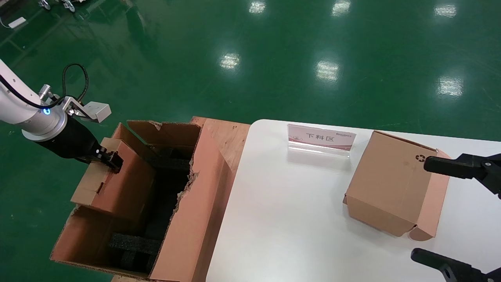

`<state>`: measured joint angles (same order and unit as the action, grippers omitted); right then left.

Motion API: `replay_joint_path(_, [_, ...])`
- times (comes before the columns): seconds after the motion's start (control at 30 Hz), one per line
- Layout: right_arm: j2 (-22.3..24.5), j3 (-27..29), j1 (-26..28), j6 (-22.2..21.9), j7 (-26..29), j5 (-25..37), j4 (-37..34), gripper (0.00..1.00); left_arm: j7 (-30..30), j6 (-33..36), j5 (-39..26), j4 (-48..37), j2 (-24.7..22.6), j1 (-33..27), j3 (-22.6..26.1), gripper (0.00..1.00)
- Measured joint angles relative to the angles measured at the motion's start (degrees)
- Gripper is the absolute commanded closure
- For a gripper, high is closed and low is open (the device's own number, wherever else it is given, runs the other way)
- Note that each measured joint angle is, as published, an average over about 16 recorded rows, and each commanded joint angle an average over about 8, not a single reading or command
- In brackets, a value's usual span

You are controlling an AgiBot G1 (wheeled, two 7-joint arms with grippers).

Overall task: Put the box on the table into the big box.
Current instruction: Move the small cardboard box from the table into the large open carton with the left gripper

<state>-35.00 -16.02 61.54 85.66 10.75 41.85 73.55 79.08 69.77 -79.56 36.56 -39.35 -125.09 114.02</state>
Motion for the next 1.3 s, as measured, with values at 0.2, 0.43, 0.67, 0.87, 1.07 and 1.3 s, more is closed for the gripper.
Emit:
replay_joint_path(0.2, [0.0, 0.0, 0.0, 0.0, 0.0, 0.0, 0.0, 0.0, -0.25, -0.72, -0.24, -1.08, -0.57, 1.06, 0.13, 1.0])
replay_joint_path(0.43, [0.0, 0.0, 0.0, 0.0, 0.0, 0.0, 0.0, 0.0, -0.21, -1.11, -0.45, -2.0, -1.35, 2.28, 0.37, 1.0])
replay_joint_path(0.67, [0.0, 0.0, 0.0, 0.0, 0.0, 0.0, 0.0, 0.0, 0.17, -1.27, -0.61, -2.64, -2.19, 3.36, 0.62, 1.0])
replay_joint_path(0.87, [0.0, 0.0, 0.0, 0.0, 0.0, 0.0, 0.0, 0.0, 0.68, -1.34, -0.68, -3.04, -2.84, 4.17, 0.81, 1.0])
replay_joint_path(1.07, [0.0, 0.0, 0.0, 0.0, 0.0, 0.0, 0.0, 0.0, 1.34, -1.37, -0.81, -3.44, -3.43, 4.87, 1.05, 1.0])
replay_joint_path(1.3, [0.0, 0.0, 0.0, 0.0, 0.0, 0.0, 0.0, 0.0, 2.15, -1.35, -1.08, -3.92, -4.03, 5.4, 1.4, 0.33])
